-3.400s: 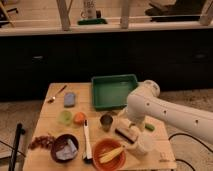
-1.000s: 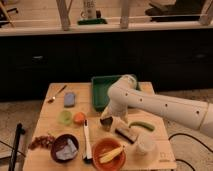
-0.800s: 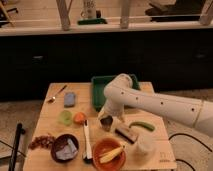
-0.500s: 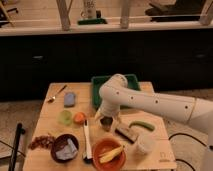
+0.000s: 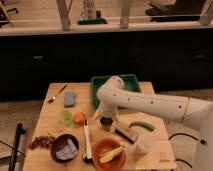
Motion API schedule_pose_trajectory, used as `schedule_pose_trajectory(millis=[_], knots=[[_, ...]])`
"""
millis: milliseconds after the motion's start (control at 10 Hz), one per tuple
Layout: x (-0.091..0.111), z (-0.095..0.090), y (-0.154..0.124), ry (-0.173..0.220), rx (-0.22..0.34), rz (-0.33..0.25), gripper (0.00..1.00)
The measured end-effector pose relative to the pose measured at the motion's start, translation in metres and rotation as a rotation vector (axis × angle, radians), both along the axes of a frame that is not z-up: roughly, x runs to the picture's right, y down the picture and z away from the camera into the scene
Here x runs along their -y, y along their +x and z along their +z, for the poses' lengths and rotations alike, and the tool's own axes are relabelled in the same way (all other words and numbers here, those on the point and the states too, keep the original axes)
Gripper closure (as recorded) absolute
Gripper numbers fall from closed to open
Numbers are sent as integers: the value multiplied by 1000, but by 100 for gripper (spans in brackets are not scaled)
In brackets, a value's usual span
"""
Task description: Stack cups on top of each other
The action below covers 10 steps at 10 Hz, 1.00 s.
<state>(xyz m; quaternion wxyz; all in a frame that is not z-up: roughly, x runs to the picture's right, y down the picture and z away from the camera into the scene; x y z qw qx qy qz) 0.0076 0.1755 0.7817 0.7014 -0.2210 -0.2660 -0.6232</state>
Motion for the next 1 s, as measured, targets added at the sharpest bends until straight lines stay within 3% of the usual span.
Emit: schedule_pose_trajectory(millis=[200, 300, 800, 1000], knots=[[-2, 12, -3, -7, -12, 5, 23], [-2, 16, -3, -9, -16, 7, 29], [-3, 24, 5, -31, -55, -1, 81], [0, 23, 7, -40, -70, -13, 97]])
